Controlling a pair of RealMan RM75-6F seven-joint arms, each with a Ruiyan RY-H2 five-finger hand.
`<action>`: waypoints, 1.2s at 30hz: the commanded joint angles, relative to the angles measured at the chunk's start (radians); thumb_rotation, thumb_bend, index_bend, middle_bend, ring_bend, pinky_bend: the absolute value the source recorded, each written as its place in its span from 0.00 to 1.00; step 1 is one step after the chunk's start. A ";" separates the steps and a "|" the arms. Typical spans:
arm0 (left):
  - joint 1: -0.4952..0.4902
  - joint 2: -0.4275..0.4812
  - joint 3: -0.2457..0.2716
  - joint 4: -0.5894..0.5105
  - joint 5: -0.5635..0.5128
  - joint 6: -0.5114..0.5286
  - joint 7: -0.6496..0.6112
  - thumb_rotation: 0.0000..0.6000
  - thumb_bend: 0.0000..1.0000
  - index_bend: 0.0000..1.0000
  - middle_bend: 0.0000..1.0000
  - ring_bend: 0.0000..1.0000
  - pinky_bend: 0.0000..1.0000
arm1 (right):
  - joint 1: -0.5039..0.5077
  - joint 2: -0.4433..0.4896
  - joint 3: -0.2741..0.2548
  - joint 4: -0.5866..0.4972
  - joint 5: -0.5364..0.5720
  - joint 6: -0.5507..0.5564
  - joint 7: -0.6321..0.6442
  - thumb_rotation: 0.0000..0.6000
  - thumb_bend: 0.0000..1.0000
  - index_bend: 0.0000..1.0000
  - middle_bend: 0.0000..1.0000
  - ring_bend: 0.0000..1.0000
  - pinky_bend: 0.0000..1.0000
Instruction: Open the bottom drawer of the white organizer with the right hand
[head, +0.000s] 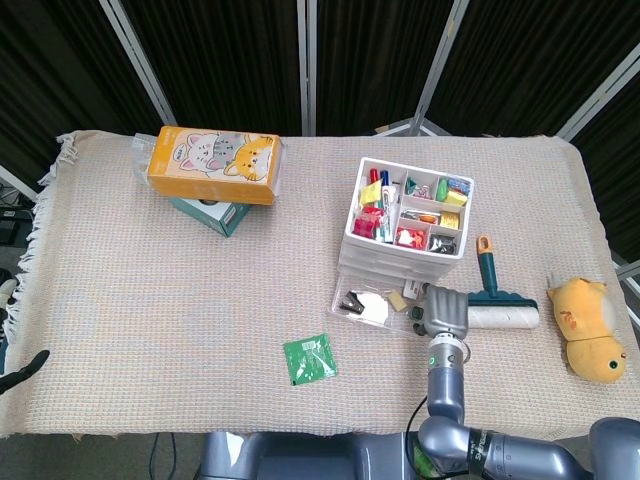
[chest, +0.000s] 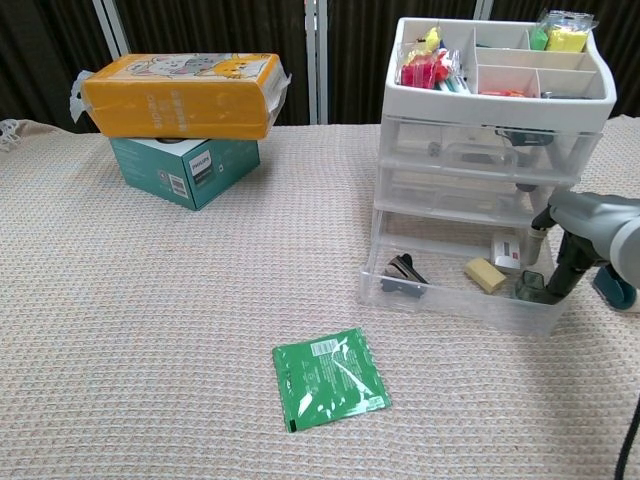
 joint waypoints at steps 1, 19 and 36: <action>0.000 0.001 0.000 0.001 0.000 -0.001 -0.002 1.00 0.05 0.00 0.00 0.00 0.00 | 0.004 -0.006 -0.003 0.005 -0.002 0.005 0.005 1.00 0.11 0.44 0.98 0.97 0.75; 0.000 0.000 0.003 0.002 0.004 -0.003 0.001 1.00 0.05 0.00 0.00 0.00 0.00 | 0.008 -0.013 -0.018 0.094 0.012 -0.017 0.044 1.00 0.13 0.49 0.98 0.97 0.75; 0.000 0.000 0.002 0.004 0.002 -0.005 -0.004 1.00 0.05 0.00 0.00 0.00 0.00 | -0.001 -0.015 -0.043 0.109 -0.024 -0.039 0.097 1.00 0.30 0.60 0.98 0.97 0.75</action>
